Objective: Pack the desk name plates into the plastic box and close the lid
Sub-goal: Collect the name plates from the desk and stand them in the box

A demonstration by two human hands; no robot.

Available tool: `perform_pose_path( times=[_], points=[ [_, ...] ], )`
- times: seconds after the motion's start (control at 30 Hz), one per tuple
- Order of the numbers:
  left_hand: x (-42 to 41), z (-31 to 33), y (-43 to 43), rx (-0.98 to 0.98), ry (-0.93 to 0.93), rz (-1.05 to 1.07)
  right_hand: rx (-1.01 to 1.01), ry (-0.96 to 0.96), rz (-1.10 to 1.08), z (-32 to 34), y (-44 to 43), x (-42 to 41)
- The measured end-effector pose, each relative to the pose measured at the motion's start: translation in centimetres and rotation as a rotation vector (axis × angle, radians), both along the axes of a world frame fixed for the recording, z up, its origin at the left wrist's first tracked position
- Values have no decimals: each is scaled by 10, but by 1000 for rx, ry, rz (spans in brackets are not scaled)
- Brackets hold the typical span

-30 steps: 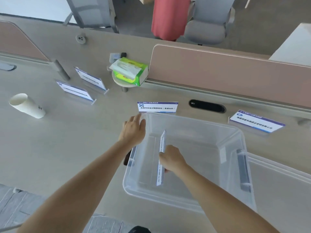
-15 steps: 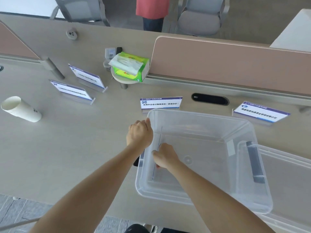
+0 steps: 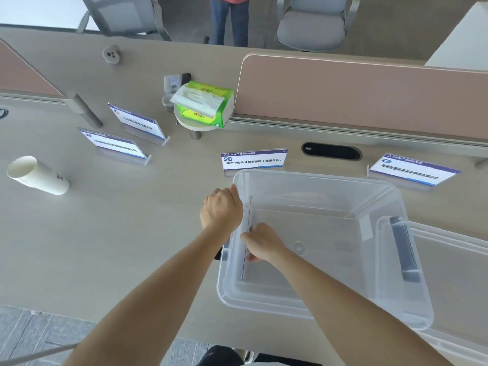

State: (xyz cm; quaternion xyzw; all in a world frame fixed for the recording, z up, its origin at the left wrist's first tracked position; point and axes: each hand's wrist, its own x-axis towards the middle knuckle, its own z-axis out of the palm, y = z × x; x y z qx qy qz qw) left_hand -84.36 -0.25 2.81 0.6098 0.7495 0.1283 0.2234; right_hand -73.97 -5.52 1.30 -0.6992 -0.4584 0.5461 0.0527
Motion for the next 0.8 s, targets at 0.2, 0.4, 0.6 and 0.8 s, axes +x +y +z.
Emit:
perform_pose_path(
  times=[0.2, 0.4, 0.6, 0.8],
  points=[
    [1, 1, -1, -8, 65, -7, 34, 10, 52, -4, -1, 4],
    [2, 6, 0, -31, 125, -55, 32, 35, -15, -8, -4, 2],
    [-2, 23, 5, -62, 175, -103, 17, -54, 108, 9, -5, 21],
    [4, 50, 12, 75, -95, -124, 177, -118, -1, 63, 2, 68]
  ],
)
